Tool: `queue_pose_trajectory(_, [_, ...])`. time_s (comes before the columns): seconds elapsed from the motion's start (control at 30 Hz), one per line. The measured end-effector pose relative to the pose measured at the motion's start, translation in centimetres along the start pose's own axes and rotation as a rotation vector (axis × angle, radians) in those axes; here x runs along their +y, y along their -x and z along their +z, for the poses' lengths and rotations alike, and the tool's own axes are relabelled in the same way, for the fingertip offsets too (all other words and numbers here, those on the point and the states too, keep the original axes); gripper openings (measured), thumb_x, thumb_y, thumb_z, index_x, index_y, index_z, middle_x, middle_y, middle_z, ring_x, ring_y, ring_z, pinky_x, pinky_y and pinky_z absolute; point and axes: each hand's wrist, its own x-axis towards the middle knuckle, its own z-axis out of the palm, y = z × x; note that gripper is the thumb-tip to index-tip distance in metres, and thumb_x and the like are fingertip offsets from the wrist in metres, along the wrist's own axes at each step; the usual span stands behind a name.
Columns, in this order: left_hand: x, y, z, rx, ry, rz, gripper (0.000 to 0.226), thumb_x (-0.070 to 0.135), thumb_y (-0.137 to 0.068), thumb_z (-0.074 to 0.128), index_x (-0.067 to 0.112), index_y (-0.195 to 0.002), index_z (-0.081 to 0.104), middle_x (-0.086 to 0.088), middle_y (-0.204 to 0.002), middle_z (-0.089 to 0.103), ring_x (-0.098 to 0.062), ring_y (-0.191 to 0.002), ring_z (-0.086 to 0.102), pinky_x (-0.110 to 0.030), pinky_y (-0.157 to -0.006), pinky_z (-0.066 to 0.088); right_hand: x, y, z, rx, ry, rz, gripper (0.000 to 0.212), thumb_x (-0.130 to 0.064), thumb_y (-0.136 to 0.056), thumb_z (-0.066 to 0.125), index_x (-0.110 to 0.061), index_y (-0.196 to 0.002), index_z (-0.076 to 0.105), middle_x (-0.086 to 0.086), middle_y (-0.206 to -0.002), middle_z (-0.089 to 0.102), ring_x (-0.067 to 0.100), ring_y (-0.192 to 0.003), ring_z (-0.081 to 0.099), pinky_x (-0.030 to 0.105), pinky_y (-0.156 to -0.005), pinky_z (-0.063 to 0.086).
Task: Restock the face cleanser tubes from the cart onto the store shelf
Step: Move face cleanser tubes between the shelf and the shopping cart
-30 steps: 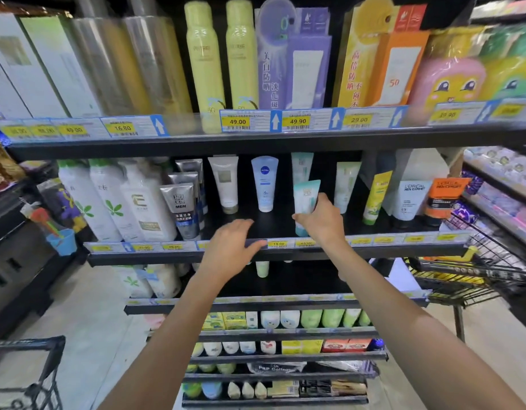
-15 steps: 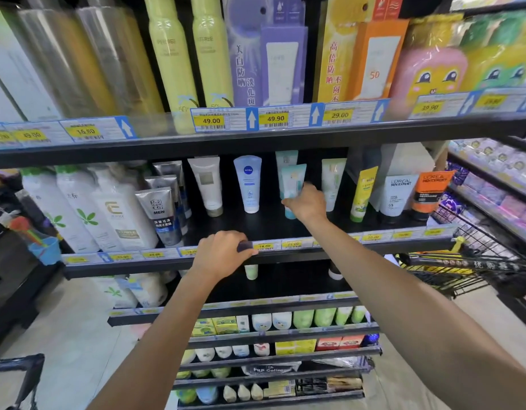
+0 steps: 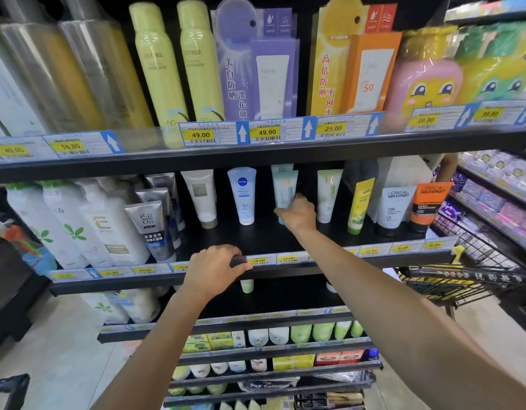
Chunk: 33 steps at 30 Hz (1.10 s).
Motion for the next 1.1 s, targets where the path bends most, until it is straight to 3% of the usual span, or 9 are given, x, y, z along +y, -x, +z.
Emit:
queue_pose_trajectory(0.47, [0.3, 0.2, -0.3, -0.008, -0.003, -0.023, 0.035, 0.069, -0.092, 0.052, 0.04, -0.104, 0.065, 0.018, -0.108, 0.068, -0.012, -0.095, 0.065, -0.033, -0.07, 0.045, 0.0, 0.8, -0.7, -0.096, -0.048, 0.056, 0.056, -0.033, -0.084, 0.084, -0.006, -0.125, 0.058, 0.013, -0.128, 0.066, 0.032, -0.119, 0.064, 0.037, -0.092, 0.053])
queue_pose_trajectory(0.67, [0.6, 0.4, -0.6, -0.041, 0.023, -0.042, 0.033, 0.068, -0.09, 0.057, 0.038, -0.101, 0.065, 0.018, -0.107, 0.067, -0.017, -0.098, 0.067, -0.034, -0.072, 0.046, 0.6, 3.3, -2.1, -0.093, 0.082, -0.004, 0.054, -0.039, -0.086, 0.08, -0.007, -0.121, 0.054, 0.015, -0.119, 0.068, 0.036, -0.109, 0.067, 0.045, -0.089, 0.058])
queue_pose_trajectory(0.8, [0.7, 0.4, -1.4, -0.09, 0.055, -0.008, 0.036, 0.066, -0.091, 0.058, 0.036, -0.11, 0.065, 0.015, -0.114, 0.066, -0.018, -0.102, 0.066, -0.036, -0.075, 0.051, 0.4, 6.8, -3.7, -0.078, 0.263, -0.137, 0.048, -0.041, -0.092, 0.071, -0.008, -0.123, 0.055, 0.013, -0.117, 0.067, 0.034, -0.109, 0.066, 0.04, -0.085, 0.054])
queue_pose_trajectory(0.93, [0.7, 1.8, -2.5, -0.077, 0.114, 0.019, 0.05, 0.059, -0.093, 0.061, 0.029, -0.132, 0.059, 0.005, -0.127, 0.062, -0.023, -0.112, 0.064, -0.04, -0.087, 0.054, 0.0, 11.4, -5.1, -0.068, 0.425, -0.249, 0.048, -0.046, -0.096, 0.062, -0.011, -0.13, 0.058, 0.011, -0.12, 0.065, 0.032, -0.116, 0.061, 0.044, -0.092, 0.054])
queue_pose_trajectory(1.1, [0.3, 5.5, -4.3, -0.018, 0.13, 0.099, 0.048, 0.048, -0.097, 0.063, 0.019, -0.135, 0.059, -0.002, -0.129, 0.063, -0.024, -0.117, 0.062, -0.039, -0.091, 0.053, -1.2, 18.0, -6.1, -0.091, 0.534, -0.286, 0.058, -0.043, -0.102, 0.054, -0.008, -0.148, 0.047, 0.012, -0.145, 0.053, 0.03, -0.14, 0.043, 0.042, -0.113, 0.04])
